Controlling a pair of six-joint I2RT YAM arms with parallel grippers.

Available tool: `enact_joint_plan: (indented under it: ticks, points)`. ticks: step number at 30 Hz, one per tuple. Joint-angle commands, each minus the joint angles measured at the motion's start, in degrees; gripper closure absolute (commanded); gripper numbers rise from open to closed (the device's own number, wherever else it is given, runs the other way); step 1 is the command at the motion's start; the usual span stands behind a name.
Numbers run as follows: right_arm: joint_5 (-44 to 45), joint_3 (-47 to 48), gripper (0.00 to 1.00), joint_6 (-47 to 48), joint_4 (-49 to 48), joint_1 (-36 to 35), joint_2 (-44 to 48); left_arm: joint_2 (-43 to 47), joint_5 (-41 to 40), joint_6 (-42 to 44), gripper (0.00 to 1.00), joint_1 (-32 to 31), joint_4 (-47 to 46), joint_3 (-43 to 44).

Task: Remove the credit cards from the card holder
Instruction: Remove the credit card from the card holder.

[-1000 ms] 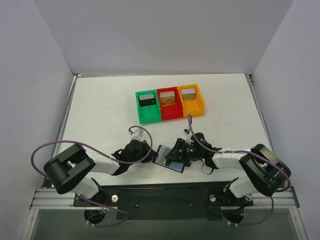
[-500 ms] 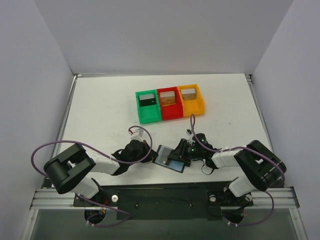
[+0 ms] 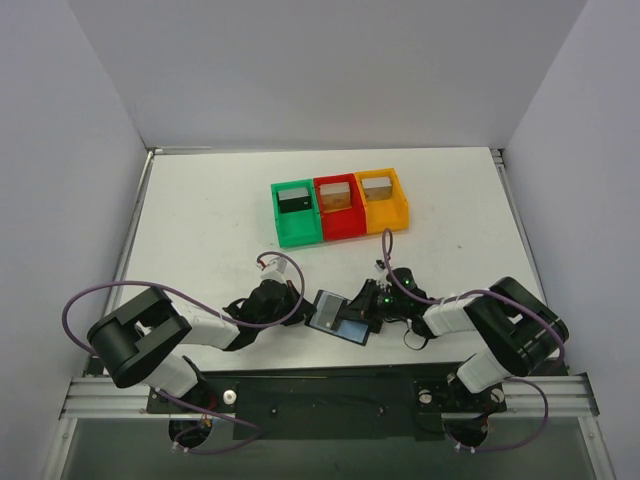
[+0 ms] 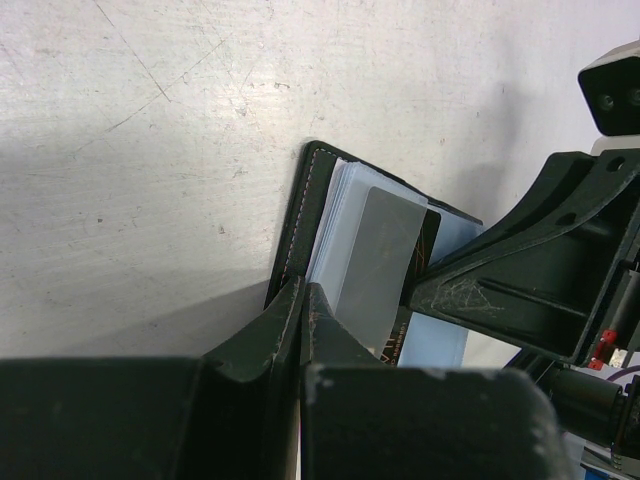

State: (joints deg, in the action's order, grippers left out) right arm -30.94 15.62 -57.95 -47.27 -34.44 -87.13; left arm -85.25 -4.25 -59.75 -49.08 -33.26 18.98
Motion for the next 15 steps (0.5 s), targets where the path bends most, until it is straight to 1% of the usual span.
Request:
enact_joint_plan:
  ticks: [1, 2, 8, 15]
  points:
    - [-0.70, -0.67, 0.97, 0.12, -3.27, 0.68, -0.49, -0.35, -1.02, 0.68, 1.00, -0.32, 2.41, -1.14]
    - [-0.88, -0.85, 1.00, 0.12, -3.45, 0.77, -0.32, -0.35, -1.02, 0.60, 1.00, -0.31, 2.41, -1.14]
    - [-1.40, -2.52, 1.00, 0.73, -2.75, 1.74, 1.26, -0.35, -1.11, 0.42, 1.00, -0.23, 2.93, -1.14]
    - [-1.58, -3.40, 1.00, 3.19, 1.82, 2.44, 5.39, 0.00, -1.64, 0.16, 1.00, 0.04, 3.20, -1.32]
